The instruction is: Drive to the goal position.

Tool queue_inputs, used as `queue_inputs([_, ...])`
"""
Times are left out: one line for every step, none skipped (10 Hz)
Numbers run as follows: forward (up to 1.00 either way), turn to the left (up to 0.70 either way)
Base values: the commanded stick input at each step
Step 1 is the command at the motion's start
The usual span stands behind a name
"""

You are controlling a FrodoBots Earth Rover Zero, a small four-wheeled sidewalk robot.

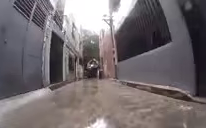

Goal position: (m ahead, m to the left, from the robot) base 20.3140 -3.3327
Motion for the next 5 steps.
queue_inputs([0.99, 0.04])
queue_inputs([0.99, 0.28])
queue_inputs([0.99, 0.32])
queue_inputs([0.99, 0.03])
queue_inputs([0.99, 0.0])
